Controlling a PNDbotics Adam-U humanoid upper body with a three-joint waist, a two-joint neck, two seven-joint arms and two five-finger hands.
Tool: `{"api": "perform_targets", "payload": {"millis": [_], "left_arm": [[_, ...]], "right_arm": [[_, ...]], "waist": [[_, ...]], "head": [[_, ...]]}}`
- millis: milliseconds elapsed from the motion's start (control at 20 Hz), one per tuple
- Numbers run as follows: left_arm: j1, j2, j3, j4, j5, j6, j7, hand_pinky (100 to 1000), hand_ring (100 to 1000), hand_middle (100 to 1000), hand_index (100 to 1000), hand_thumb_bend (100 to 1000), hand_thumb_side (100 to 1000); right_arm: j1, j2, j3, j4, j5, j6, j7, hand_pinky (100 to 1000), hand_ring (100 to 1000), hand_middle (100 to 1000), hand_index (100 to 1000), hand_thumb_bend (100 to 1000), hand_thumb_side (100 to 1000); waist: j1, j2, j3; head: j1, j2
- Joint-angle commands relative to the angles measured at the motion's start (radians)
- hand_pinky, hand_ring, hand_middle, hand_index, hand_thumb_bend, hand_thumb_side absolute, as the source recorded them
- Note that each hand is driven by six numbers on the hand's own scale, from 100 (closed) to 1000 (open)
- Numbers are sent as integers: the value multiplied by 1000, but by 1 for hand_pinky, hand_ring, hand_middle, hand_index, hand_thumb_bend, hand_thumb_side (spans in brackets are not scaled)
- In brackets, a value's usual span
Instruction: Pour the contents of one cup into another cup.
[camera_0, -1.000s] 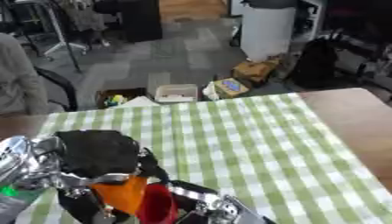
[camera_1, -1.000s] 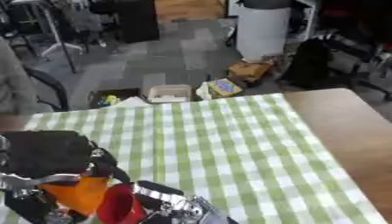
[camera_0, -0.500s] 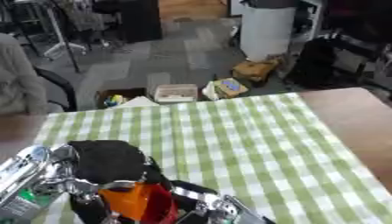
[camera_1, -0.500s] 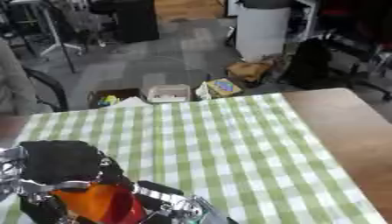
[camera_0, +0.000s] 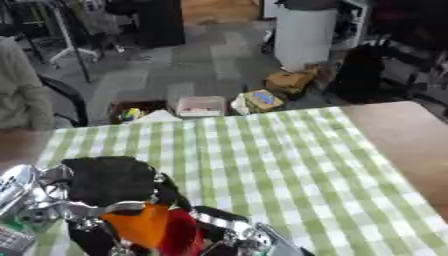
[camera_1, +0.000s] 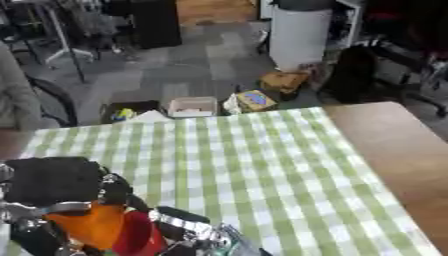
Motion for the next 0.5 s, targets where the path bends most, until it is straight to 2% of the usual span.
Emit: {"api": "perform_targets", "payload": {"millis": [50,200,250,300,500], "left_arm": [[23,-12,98,16,77,67,128,196,321,531,865,137,140],[57,-46,153,101,151,113,305,182,321,523,861,127,182],[61,-54,161,131,174,121,358,180,322,521,859,117,193],[67,-65,175,164,200,130,421,180,325,518,855,163,224],[73,-101,207,301,275,142,673,190,332,513,848,125,239]], "right_arm": [[-23,5,-10,-15,-6,-1,-8,435,596,277,838,100,100],[-26,7,-11,-16,-6,-1,-11,435,596,277,838,100,100],[-27,7,-11,-16,-7,-1,-12,435,596,277,838,100,100],[-28,8,-11,-17,-7,-1,-13,434,596,276,838,100,100],[-31,12,-12,-19,-9,0,-16,434,596,276,838,100,100]], "waist": [[-5,-12,6],[-12,-9,8],[-14,-9,7],[-16,-8,7],[-22,-5,2]], "head": [[2,-15],[5,-18],[7,-19],[8,-21],[14,-25]]}}
